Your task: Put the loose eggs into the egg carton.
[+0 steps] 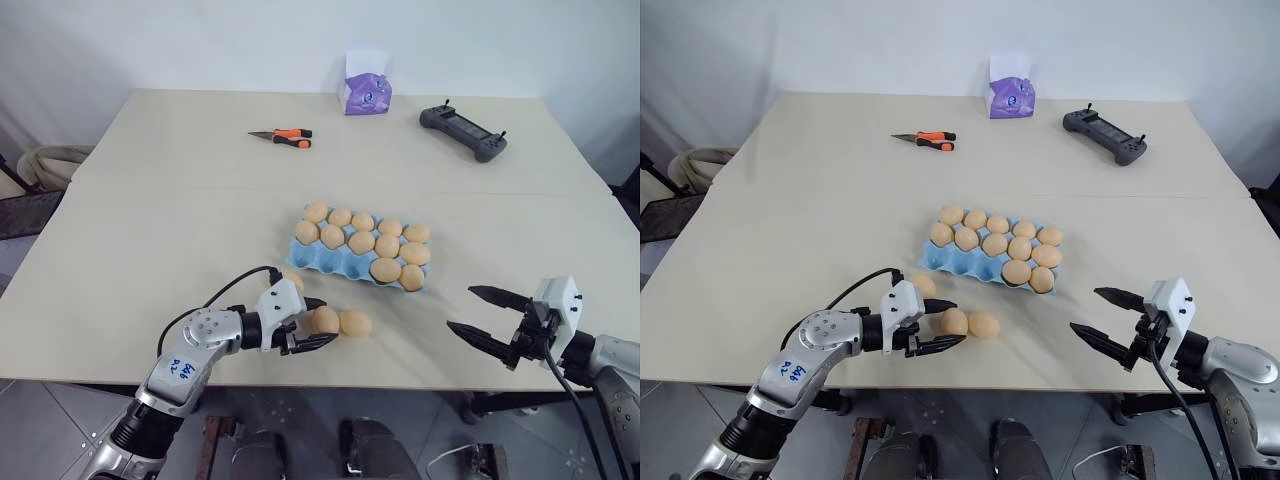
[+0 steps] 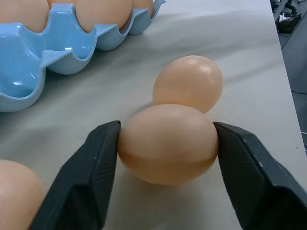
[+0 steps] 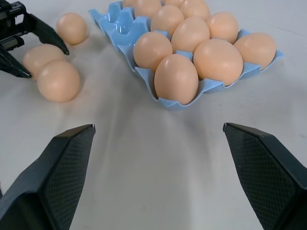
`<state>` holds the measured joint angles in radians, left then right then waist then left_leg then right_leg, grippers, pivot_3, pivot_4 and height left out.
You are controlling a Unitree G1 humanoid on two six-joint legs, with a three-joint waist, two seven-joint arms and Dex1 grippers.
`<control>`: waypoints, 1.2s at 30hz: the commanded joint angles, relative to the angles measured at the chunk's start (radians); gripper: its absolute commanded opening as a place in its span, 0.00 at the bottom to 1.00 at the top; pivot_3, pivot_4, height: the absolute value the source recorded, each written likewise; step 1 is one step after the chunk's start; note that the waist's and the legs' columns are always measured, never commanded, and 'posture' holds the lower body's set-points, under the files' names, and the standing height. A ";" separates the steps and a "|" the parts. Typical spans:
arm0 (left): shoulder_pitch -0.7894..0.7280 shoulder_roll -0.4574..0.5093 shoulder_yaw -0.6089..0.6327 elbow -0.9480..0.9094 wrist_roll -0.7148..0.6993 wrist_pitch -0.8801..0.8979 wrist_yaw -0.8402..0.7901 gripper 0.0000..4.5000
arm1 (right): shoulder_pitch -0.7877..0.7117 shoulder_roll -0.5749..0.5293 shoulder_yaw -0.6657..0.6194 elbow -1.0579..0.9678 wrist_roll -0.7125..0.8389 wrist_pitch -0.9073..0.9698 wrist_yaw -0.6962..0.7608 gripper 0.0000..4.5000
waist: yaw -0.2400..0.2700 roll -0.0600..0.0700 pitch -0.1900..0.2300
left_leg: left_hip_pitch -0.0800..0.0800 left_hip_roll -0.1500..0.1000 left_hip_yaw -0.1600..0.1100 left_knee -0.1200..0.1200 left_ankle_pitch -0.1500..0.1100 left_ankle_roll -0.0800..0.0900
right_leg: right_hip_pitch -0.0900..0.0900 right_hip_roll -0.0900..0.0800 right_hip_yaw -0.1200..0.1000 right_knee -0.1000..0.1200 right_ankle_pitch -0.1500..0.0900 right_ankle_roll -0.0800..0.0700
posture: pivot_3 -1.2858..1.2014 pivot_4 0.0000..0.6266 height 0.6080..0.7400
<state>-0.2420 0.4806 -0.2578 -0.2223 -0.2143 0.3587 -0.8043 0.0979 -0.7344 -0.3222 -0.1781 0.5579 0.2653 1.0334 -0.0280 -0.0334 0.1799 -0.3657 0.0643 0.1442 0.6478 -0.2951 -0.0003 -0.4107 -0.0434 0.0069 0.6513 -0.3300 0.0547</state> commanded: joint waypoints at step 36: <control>-0.164 -0.037 0.203 -0.046 -0.204 0.039 -0.032 0.54 | -0.032 0.001 -0.002 -0.033 0.006 0.023 -0.040 1.00 | 0.003 0.001 0.001 | -0.002 0.000 -0.001 0.001 0.000 0.000 | -0.001 0.000 -0.001 0.000 0.000 0.001 | 0.52 0.24 1.00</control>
<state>-0.3898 0.4630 -0.0569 -0.2633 -0.4041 0.4300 -0.8440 0.0715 -0.7342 -0.3184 -0.1908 0.5573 0.2904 0.9973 -0.0253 -0.0321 0.1807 -0.3674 0.0631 0.1436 0.6490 -0.2946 0.0002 -0.4111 -0.0433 0.0063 0.6509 -0.3292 0.0562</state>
